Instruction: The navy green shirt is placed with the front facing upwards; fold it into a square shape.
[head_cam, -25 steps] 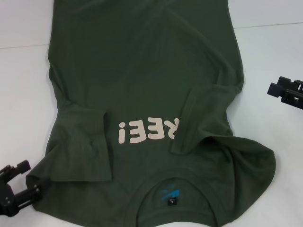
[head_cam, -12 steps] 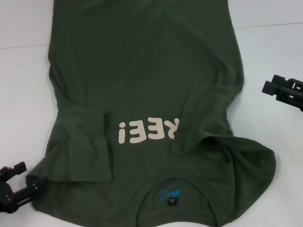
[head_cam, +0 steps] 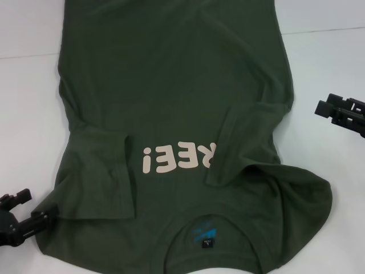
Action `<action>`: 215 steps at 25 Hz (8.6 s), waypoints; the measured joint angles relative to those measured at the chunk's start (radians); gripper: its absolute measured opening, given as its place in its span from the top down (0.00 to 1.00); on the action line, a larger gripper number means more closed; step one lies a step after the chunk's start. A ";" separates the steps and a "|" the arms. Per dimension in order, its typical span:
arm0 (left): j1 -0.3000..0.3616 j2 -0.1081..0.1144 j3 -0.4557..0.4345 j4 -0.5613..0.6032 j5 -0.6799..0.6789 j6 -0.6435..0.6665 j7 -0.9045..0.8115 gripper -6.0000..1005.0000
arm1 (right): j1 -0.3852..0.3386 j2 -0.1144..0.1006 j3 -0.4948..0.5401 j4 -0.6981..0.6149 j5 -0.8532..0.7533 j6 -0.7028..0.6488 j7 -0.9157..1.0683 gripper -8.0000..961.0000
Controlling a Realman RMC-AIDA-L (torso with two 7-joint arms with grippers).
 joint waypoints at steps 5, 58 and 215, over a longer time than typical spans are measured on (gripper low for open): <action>0.000 -0.004 0.004 0.000 0.001 -0.020 -0.005 0.13 | 0.000 0.000 0.000 0.000 0.000 0.001 0.000 0.27; -0.016 -0.007 -0.021 -0.004 0.070 -0.021 -0.032 0.17 | 0.021 -0.003 -0.008 0.017 -0.001 0.027 0.000 0.30; -0.053 -0.004 -0.086 -0.023 0.164 -0.007 -0.087 0.99 | 0.061 -0.009 -0.044 0.078 -0.005 0.112 -0.011 0.30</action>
